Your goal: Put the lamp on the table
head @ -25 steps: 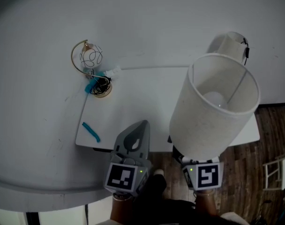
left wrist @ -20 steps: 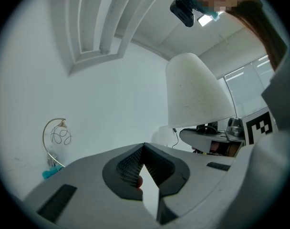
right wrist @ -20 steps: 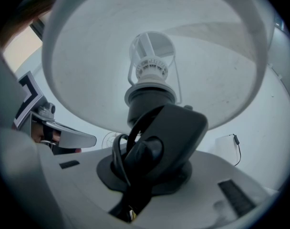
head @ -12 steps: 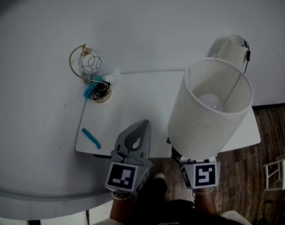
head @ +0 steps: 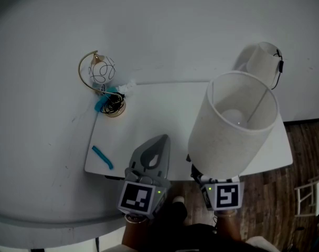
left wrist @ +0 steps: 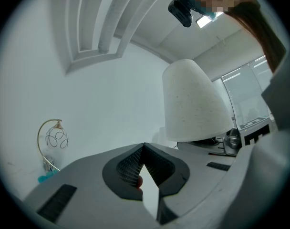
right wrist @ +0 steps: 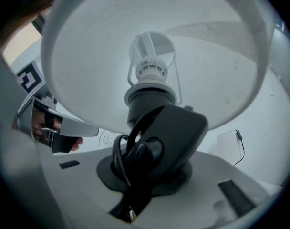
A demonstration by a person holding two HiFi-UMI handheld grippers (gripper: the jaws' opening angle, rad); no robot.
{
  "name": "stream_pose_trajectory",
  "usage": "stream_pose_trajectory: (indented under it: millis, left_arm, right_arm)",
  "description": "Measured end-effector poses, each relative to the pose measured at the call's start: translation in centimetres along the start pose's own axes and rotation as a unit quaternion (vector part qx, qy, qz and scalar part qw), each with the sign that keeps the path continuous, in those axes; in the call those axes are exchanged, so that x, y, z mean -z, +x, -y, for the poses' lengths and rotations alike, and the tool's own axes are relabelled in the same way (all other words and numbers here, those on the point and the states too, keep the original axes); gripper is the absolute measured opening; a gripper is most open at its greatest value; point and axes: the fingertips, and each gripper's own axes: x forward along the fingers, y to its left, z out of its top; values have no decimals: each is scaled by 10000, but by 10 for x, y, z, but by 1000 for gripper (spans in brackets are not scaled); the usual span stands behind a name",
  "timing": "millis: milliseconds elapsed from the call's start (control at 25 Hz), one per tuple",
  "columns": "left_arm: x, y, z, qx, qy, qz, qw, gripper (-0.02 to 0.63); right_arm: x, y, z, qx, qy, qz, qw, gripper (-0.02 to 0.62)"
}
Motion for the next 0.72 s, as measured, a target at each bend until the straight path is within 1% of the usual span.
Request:
stream_pose_trajectory:
  millis: [120,280,720]
  left_arm:
    - [1,3,-3,0,3,-1,10000,3]
    - [2,6,-7,-7,34,3,10000,3]
    - [8,14,-19,-6,14,-46,10000,3]
  right_arm:
    - [0,6,-2,-61,-36,174,9998,66]
    - [10,12,0,-44,-73,49,10000,66]
    - [30,25,0,-122,-168,117,9997,66]
